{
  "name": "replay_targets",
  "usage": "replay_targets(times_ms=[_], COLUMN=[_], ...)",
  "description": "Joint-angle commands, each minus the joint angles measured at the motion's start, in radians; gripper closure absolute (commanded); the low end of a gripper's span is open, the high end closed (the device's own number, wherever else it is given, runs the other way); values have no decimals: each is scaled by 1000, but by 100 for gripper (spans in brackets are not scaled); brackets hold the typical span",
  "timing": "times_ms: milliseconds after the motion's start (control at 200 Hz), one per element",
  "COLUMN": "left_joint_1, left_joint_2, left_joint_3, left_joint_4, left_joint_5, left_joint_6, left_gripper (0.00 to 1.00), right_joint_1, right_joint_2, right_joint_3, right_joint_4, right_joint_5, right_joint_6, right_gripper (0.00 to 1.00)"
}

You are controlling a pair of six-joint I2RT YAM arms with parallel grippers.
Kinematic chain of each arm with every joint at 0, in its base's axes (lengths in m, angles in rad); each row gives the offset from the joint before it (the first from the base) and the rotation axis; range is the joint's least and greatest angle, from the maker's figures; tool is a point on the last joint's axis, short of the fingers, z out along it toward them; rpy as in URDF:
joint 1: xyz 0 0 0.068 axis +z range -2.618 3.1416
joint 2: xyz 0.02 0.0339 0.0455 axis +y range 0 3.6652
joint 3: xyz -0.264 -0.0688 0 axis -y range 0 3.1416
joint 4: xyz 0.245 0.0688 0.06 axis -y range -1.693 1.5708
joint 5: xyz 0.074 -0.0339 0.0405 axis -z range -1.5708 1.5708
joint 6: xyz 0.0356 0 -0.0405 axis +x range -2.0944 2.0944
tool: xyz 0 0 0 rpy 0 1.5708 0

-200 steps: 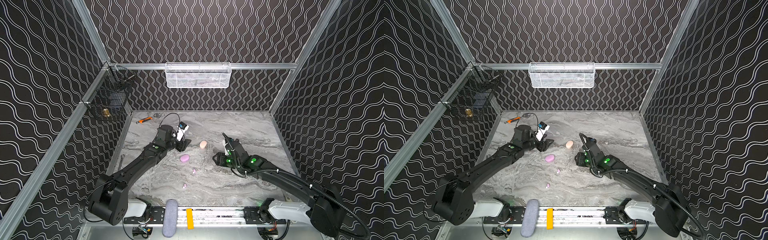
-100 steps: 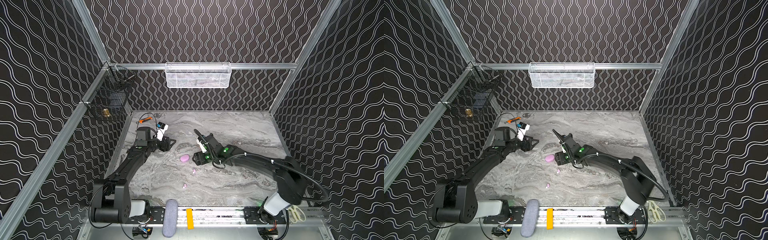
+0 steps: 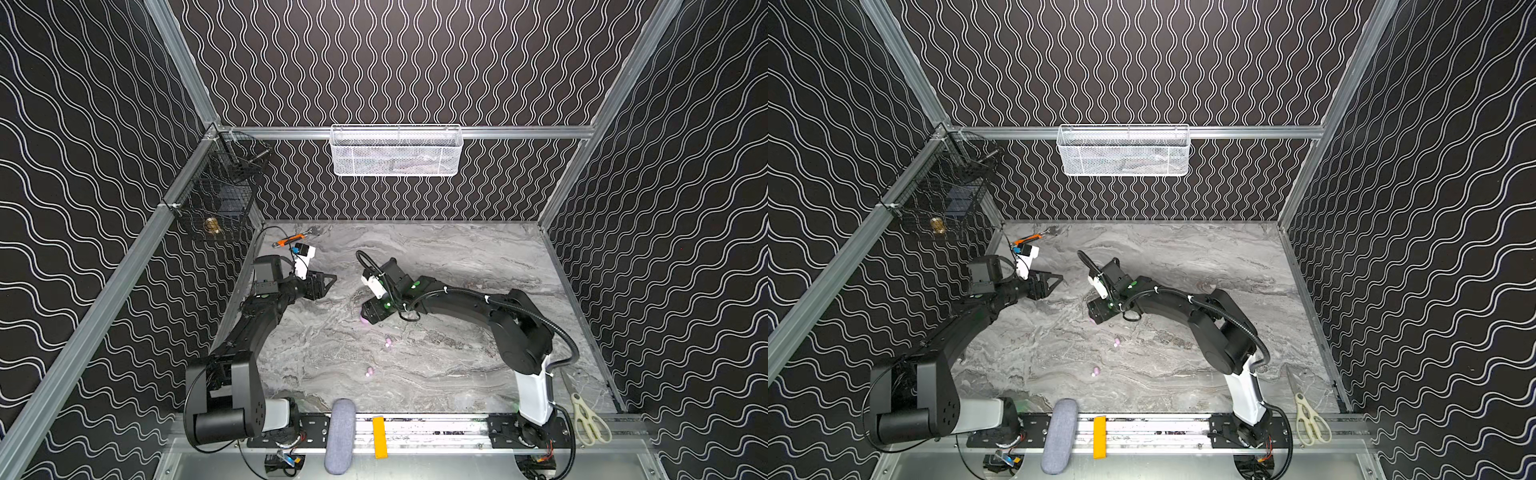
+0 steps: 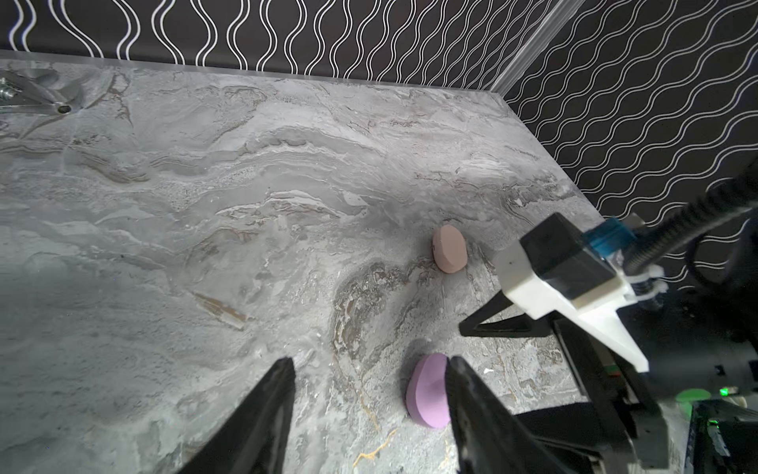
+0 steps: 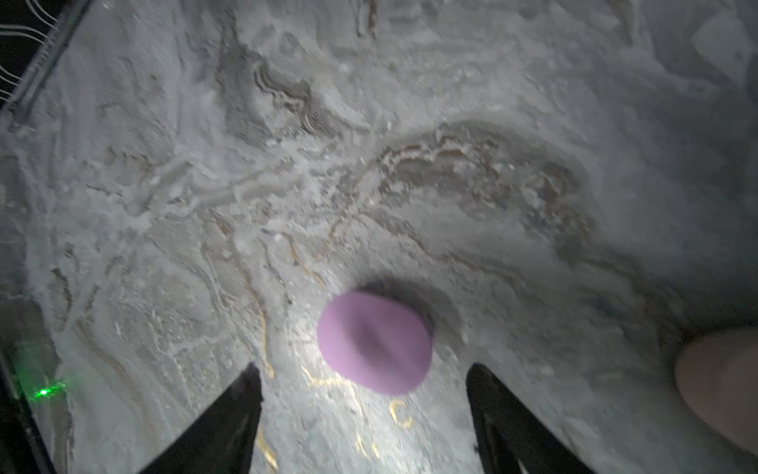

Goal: Insert wireless bluetooth earbuds into charging case
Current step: Pick up the charging case from the center of the table.

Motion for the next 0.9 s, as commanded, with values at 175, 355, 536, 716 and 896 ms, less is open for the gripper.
replay_targets(times_ms=[175, 355, 536, 716, 896], left_joint_1=[8, 8, 7, 7, 8], left_joint_2=[-31, -15, -6, -10, 4], left_joint_3=[-17, -17, -17, -23, -22], left_joint_4=[47, 49, 53, 62, 65], left_joint_5=[6, 16, 20, 17, 24], left_joint_6=[-3, -8, -13, -12, -18], left_gripper=[38, 38, 39, 39, 39], right_joint_1=[-29, -29, -22, -15, 6], right_joint_2=[84, 69, 53, -3, -53], right_joint_3=[47, -6, -53, -135, -178], right_joint_4=[95, 139, 148, 163, 162], right_joint_5=[-163, -230, -226, -213, -191], right_joint_6=[64, 82, 93, 102, 107], right_gripper=[22, 23, 24, 24, 24])
